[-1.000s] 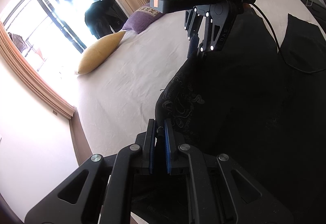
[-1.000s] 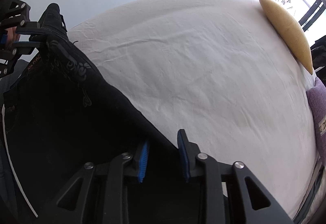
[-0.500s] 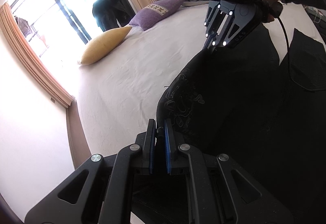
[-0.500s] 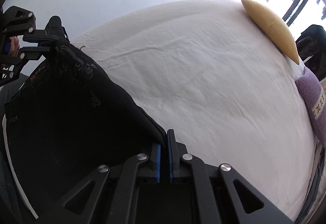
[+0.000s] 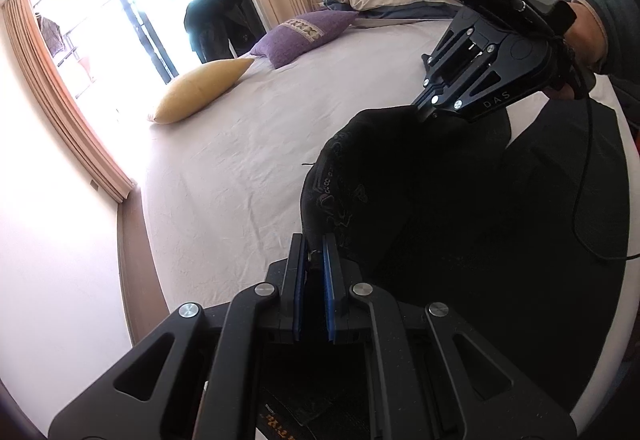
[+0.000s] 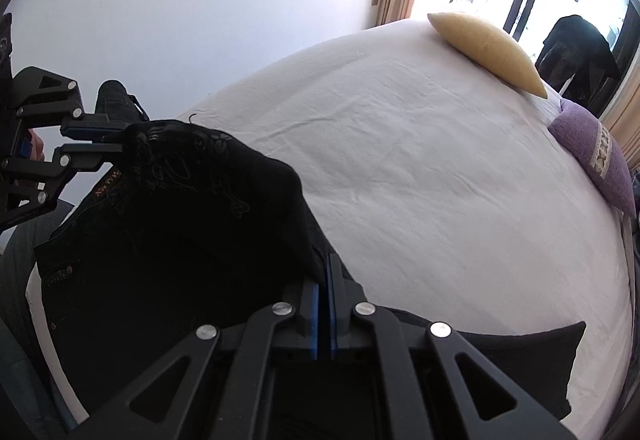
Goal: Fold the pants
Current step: 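Lift the waistband with both grippers and fold it over toward the hems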
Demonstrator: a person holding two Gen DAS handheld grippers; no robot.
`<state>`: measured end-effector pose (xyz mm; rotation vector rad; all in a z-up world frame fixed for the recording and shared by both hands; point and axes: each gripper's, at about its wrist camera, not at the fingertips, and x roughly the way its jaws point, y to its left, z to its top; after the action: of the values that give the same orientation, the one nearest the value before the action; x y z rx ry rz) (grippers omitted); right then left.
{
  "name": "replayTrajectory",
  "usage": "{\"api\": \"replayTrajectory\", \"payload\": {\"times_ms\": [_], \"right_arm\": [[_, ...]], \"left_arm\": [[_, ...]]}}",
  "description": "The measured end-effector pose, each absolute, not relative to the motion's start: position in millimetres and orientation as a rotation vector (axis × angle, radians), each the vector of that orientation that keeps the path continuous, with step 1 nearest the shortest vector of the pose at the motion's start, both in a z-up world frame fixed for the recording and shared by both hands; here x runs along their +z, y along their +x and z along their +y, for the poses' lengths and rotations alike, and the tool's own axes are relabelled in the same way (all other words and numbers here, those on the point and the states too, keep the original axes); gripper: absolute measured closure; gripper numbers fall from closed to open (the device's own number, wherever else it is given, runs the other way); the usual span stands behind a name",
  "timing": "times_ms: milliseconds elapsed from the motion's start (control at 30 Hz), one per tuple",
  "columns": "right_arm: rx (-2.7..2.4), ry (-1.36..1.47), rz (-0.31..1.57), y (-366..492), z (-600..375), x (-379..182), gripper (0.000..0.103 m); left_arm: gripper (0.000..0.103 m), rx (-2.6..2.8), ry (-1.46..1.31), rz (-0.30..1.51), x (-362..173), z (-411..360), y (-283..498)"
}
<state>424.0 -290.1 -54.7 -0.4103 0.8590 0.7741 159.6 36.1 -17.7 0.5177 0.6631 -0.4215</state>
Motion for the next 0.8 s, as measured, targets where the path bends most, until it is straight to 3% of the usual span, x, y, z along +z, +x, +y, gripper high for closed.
{"api": "replayTrajectory", "payload": {"times_ms": [300, 800], "right_arm": [[0.726, -0.276, 0.831, 358.1, -293.1, -62.0, 0.099], [0.619, -0.534, 0.789, 238.5, -294.6, -92.5, 0.099]], "left_arm": [[0.096, -0.479, 0.519, 0.670, -24.3, 21.8, 106.6], [0.096, -0.667, 0.686, 0.766, -89.3, 25.9, 0.9]]}}
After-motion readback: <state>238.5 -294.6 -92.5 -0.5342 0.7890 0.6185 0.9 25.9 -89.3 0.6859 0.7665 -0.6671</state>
